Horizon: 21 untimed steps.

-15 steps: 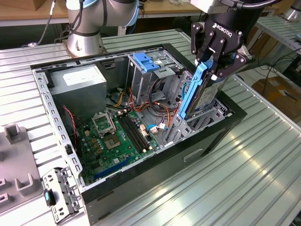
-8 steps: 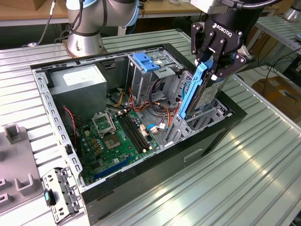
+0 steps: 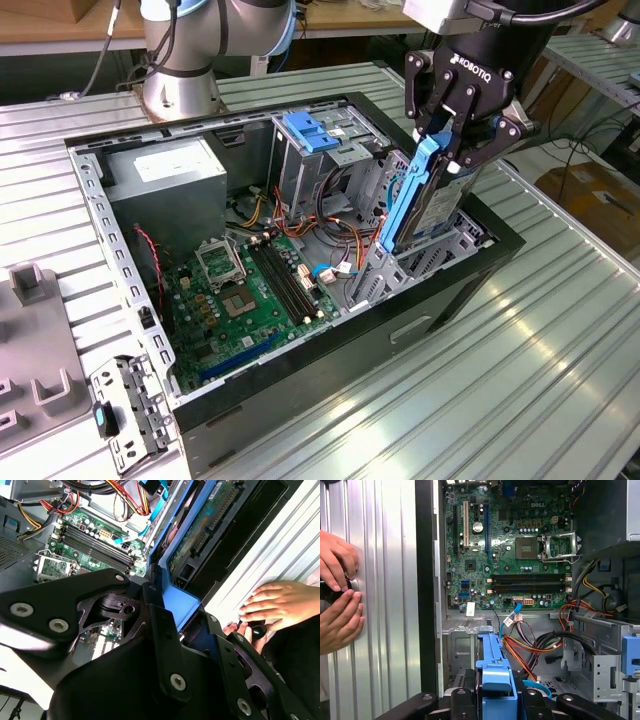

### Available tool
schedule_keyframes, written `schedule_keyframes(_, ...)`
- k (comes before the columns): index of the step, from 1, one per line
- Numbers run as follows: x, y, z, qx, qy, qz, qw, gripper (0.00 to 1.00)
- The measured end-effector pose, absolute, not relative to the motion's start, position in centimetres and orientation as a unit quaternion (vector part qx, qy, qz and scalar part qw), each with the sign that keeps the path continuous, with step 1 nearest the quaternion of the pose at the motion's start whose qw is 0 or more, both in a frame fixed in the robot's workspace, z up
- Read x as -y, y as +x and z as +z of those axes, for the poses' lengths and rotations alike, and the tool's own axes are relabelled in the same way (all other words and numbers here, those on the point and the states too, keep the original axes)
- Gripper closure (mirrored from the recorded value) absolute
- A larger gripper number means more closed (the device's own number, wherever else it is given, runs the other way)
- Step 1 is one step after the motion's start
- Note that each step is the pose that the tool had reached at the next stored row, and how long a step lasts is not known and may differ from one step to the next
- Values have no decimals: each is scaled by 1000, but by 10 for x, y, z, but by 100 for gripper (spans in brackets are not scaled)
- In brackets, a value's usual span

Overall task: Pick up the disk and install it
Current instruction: 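Insert the disk into the insertion slot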

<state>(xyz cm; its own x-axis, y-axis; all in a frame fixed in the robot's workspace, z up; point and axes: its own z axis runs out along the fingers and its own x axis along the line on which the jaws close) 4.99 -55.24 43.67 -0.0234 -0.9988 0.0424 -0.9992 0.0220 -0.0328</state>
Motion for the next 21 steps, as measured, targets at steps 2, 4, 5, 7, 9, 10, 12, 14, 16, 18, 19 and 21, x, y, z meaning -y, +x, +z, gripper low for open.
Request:
schedule_keyframes(2, 552, 50, 437, 715, 699, 27, 4, 63)
schedule_keyframes(4, 552, 50, 437, 715, 699, 27, 4, 63)
schedule_keyframes(5, 552, 50, 436, 715, 699, 26, 4, 56)
schedule_keyframes(7, 552, 50, 431, 715, 699, 26, 4, 49)
schedule_keyframes(9, 552, 50, 427, 715, 699, 26, 4, 49)
schedule_keyframes(10, 552, 50, 425, 715, 699, 26, 4, 49)
schedule_keyframes(12, 552, 50, 421, 715, 699, 27, 4, 49)
schedule_keyframes(14, 552, 50, 418, 715, 699, 27, 4, 49)
schedule_keyframes(16, 552, 50, 414, 715, 699, 27, 4, 49)
schedule_keyframes(18, 552, 50, 410, 715, 699, 27, 4, 57)
schedule_keyframes(19, 552, 50, 407, 715, 699, 27, 4, 64)
schedule_keyframes(21, 552, 50, 403, 715, 699, 27, 4, 69)
